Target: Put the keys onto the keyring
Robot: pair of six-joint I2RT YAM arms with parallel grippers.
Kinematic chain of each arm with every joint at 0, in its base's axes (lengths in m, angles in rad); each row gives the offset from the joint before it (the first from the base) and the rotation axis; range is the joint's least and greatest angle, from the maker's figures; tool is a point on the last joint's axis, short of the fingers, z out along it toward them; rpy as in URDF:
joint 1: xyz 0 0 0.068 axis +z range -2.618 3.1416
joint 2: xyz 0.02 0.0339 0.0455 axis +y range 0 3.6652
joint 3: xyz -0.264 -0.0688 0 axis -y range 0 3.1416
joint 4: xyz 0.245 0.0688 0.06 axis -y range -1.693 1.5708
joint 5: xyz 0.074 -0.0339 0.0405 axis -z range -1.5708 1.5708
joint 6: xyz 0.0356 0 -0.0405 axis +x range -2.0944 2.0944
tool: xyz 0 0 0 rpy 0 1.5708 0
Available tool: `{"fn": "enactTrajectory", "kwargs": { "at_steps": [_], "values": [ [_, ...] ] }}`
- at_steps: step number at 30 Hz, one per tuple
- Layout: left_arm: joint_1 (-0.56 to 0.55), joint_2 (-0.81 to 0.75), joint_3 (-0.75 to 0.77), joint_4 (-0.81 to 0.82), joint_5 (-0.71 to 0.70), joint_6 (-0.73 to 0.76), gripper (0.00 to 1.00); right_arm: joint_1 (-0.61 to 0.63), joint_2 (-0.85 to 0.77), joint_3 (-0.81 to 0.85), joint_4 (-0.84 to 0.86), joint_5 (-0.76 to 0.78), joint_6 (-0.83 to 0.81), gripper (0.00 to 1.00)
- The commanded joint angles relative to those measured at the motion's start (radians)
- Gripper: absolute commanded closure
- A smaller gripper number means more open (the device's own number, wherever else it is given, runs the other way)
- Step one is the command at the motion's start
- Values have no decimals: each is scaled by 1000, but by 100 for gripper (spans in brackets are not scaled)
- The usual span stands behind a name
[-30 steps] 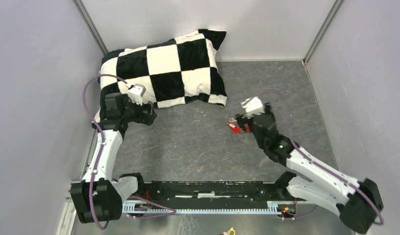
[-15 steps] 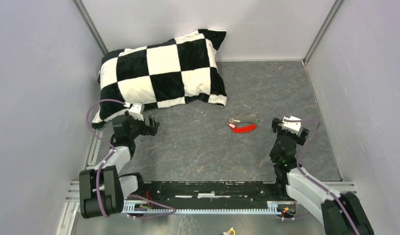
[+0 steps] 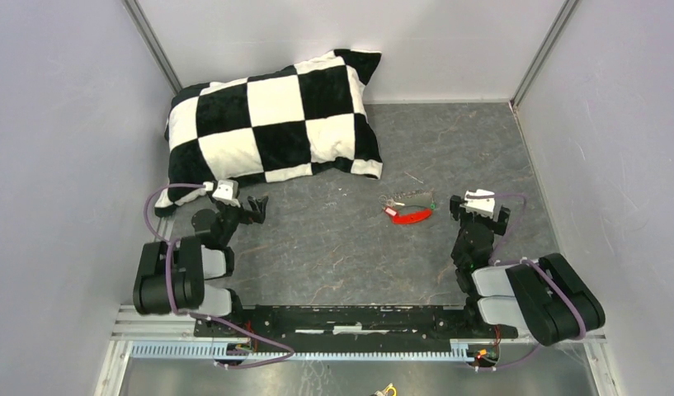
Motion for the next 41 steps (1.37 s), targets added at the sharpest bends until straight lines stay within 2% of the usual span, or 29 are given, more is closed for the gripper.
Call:
{"fn": "enactTrajectory", "kwargs": {
  "at_steps": [1, 2, 4, 7, 9, 10, 15, 41],
  "values": [
    [5, 180, -29, 429, -48, -103, 0, -47, 84, -90, 135, -99, -18, 2],
    [3, 160, -19, 370, -61, -86, 0, -59, 98, -86, 147, -119, -19, 2],
    [-15, 129, -7, 283, -91, -56, 0, -79, 99, -47, 63, -165, 0, 2],
    [-31, 242, 17, 381, -108, -78, 0, -142, 105, 13, -45, -267, 33, 2],
    [-67, 190, 82, 157, -151, -27, 0, -159, 109, 28, -64, -293, 40, 2],
    [-101, 189, 92, 129, -186, 10, 0, -169, 110, 33, -77, -313, 47, 2],
    [-106, 200, 84, 172, -195, 4, 0, -176, 101, 24, -69, -317, 48, 2],
    [-106, 193, 80, 167, -195, 5, 0, -176, 99, 18, -60, -316, 47, 2]
  ]
}}
